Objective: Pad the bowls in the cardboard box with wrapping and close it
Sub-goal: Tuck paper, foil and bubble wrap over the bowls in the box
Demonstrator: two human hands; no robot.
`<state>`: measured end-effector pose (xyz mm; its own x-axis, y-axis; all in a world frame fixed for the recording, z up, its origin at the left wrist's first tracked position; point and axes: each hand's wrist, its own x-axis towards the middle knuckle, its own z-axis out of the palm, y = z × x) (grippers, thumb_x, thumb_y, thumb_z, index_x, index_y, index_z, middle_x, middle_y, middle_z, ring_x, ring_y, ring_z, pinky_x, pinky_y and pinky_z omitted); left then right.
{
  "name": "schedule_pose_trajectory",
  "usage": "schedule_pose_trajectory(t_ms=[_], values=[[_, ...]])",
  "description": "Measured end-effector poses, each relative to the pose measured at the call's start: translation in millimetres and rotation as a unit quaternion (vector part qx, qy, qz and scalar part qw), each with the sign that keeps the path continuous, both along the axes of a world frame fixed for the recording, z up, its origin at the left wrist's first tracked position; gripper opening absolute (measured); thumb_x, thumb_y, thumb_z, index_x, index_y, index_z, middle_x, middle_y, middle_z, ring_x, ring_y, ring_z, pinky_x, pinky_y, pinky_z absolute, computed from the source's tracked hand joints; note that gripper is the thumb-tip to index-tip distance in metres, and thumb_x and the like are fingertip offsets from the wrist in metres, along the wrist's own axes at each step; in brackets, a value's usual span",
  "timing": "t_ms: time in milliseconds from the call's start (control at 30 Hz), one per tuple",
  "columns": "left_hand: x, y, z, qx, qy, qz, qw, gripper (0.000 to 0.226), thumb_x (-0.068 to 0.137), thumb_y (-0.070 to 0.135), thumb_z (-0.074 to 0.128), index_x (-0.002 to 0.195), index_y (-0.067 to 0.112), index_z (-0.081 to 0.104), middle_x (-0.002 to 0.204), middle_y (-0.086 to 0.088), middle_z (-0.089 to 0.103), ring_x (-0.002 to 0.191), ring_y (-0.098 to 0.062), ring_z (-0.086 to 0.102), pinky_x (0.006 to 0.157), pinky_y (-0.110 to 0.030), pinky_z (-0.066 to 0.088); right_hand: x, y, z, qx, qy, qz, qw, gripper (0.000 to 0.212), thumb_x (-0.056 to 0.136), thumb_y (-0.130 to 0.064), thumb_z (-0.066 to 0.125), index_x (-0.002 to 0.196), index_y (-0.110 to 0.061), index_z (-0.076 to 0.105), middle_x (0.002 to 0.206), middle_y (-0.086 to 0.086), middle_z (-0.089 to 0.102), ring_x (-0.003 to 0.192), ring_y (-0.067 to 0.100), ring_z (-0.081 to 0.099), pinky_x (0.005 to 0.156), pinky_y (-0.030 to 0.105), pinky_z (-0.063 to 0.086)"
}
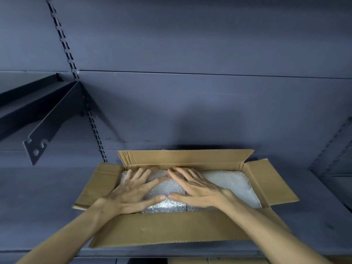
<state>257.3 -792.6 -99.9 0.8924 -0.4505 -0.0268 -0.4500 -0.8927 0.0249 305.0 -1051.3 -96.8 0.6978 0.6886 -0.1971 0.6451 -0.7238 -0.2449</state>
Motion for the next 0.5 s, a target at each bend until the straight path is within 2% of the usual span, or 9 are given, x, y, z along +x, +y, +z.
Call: schedule_pose_trajectory(t_ms=[33,133,267,367,500], values=[[-1.0,1.3,-1.2,0.011,-0.004,0.014,1.0,0.074,0.089,0.087,0.009,0.151,0.056,-0.018,0.164,0.002,0.013,0.145,-0.019,0.018,0.12,-0.055,0.016,0.3,0.3,-5.3,-0.009,-0.003,-0.002,1.0,0.092,0.088,-0.088,0.015,0.159,-0.039,-0.017,0.17,-0.009,-0.014,0.157,0.02,-0.008,0.126,0.048,0.0],[0.5,3.0,-6.1,0.034,0.039,0.02,0.998,0.079,0.087,0.088,0.003,0.149,0.051,-0.028,0.167,0.004,-0.006,0.153,-0.022,-0.003,0.124,-0.054,0.006,1.9,1.6,-20.8,-0.021,-0.024,0.003,0.999,0.09,0.088,-0.089,0.007,0.156,-0.039,-0.025,0.169,-0.007,-0.021,0.156,0.02,-0.013,0.125,0.049,-0.009],[5.9,3.4,-9.0,0.041,0.074,0.013,0.996,0.08,0.085,0.089,0.001,0.149,0.051,-0.029,0.167,0.007,-0.02,0.154,-0.02,-0.015,0.124,-0.057,0.001,6.2,3.3,-30.7,-0.033,-0.033,0.005,0.999,0.089,0.085,-0.09,0.0,0.154,-0.041,-0.028,0.168,-0.006,-0.025,0.156,0.019,-0.017,0.124,0.049,-0.015],[4.3,2.6,-7.6,0.042,0.073,0.018,0.996,0.08,0.085,0.09,0.001,0.149,0.053,-0.026,0.167,0.007,-0.014,0.154,-0.019,-0.008,0.124,-0.055,0.005,5.0,3.1,-24.9,-0.036,-0.026,0.004,0.999,0.088,0.088,-0.087,0.002,0.156,-0.039,-0.024,0.169,-0.004,-0.022,0.156,0.021,-0.016,0.124,0.049,-0.014],[-4.0,0.1,1.2,0.008,0.031,0.035,0.999,0.075,0.088,0.087,0.007,0.153,0.056,-0.014,0.164,0.0,0.016,0.148,-0.02,0.019,0.121,-0.054,0.019,-2.7,-6.0,-7.5,0.027,-0.037,-0.02,0.999,0.077,0.097,-0.077,0.013,0.162,-0.039,-0.004,0.17,-0.009,-0.003,0.155,0.021,0.001,0.125,0.046,0.002]])
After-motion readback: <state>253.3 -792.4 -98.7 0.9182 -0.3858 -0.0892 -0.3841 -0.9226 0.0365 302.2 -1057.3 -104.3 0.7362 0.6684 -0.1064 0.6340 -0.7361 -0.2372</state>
